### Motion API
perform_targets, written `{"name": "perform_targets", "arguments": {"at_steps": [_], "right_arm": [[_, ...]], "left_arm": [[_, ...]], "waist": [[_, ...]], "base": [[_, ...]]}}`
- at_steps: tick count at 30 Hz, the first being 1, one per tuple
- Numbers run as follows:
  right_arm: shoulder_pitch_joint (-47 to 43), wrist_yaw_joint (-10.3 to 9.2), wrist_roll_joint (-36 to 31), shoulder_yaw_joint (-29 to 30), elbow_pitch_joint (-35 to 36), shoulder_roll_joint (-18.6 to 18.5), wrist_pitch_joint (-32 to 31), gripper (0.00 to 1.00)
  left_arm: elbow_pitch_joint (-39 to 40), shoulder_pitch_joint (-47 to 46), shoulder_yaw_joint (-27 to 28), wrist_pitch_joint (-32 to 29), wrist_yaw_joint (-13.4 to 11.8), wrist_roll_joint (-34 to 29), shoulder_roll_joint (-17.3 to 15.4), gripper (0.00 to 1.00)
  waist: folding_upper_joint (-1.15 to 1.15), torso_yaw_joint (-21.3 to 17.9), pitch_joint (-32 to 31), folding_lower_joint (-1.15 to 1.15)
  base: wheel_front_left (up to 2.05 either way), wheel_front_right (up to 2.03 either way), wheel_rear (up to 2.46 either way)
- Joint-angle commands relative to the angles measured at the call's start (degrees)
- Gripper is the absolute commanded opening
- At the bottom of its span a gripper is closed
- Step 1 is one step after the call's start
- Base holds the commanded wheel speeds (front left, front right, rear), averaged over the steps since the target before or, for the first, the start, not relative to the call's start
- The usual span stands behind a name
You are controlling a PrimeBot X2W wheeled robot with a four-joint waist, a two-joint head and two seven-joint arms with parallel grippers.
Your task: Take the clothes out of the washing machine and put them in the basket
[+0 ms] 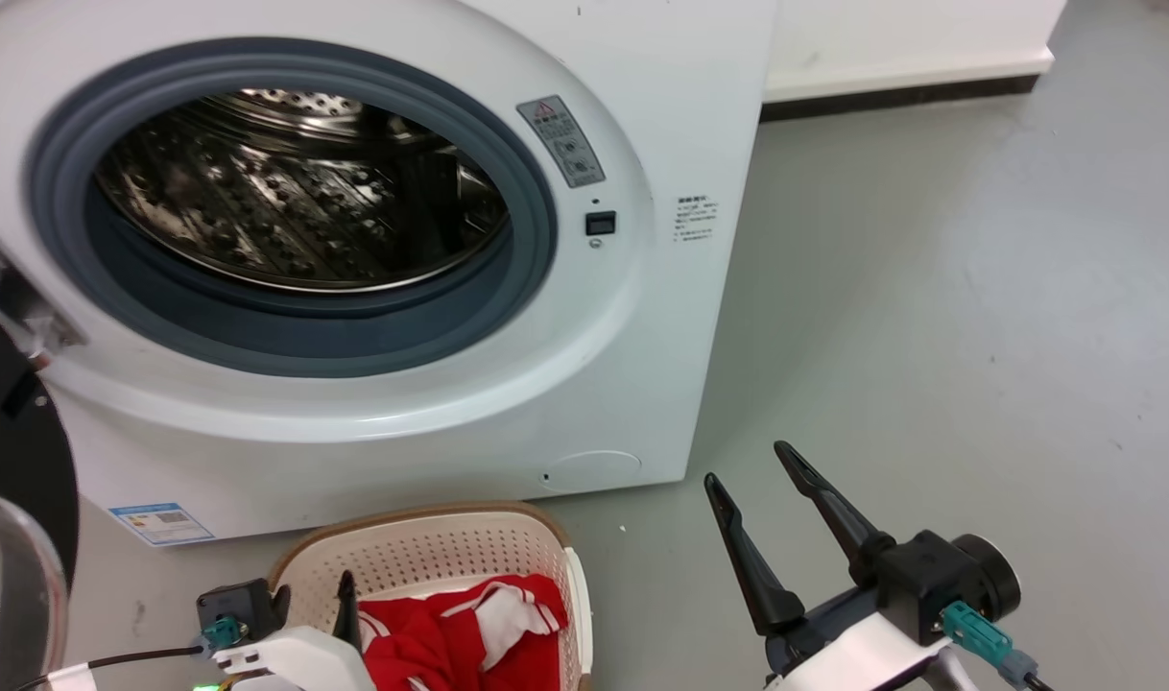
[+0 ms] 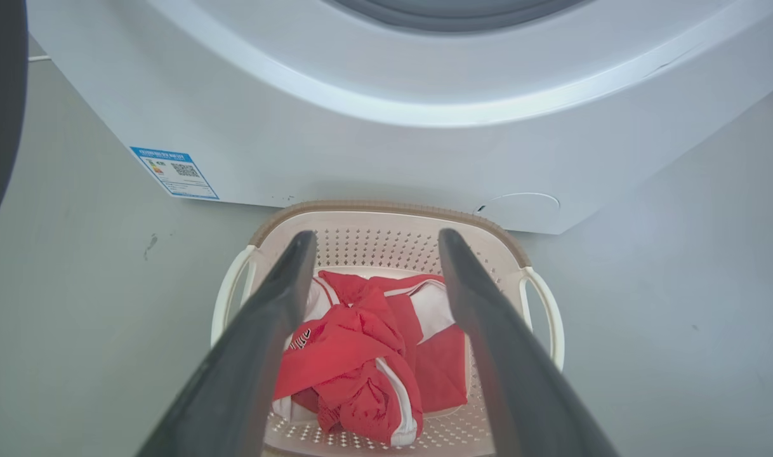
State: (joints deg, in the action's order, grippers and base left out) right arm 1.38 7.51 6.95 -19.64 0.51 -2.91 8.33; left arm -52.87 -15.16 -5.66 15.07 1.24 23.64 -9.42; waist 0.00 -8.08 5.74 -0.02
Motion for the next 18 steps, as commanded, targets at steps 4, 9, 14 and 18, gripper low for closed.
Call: {"name": "perform_targets", "arguments": {"at_steps": [4,9,14,18], "right_arm": [[-2.4,-0.04,-1.1,1.3,1.1,0.1,-1.0,1.0],[-4.2,-0.04,-1.5,3.5,2.0,0.1,-1.8,1.0],[-5.6,-0.04,-2.7,5.4,2.9,0.0,-2.6,1.0],[-6.6,-0.04,-3.9,7.9,3.6,0.1,-3.1,1.0]], "left_arm": [[9.4,3.3,0.7,0.1,-0.3,-3.4,0.6,1.0],[20.1,6.3,0.8,0.1,-0.8,-7.1,1.2,1.0],[30.1,8.8,0.3,0.1,-1.4,-10.4,1.5,1.0],[36.1,10.4,-0.4,0.1,-2.1,-12.3,1.4,1.0]], "waist": [[0.0,3.1,-3.6,0.02],[0.0,4.2,-6.0,0.02],[0.0,4.6,-7.3,0.02],[0.0,4.8,-8.3,0.02]], "base": [[0.0,0.0,0.0],[0.0,0.0,0.0],[0.0,0.0,0.0],[0.0,0.0,0.0]]}}
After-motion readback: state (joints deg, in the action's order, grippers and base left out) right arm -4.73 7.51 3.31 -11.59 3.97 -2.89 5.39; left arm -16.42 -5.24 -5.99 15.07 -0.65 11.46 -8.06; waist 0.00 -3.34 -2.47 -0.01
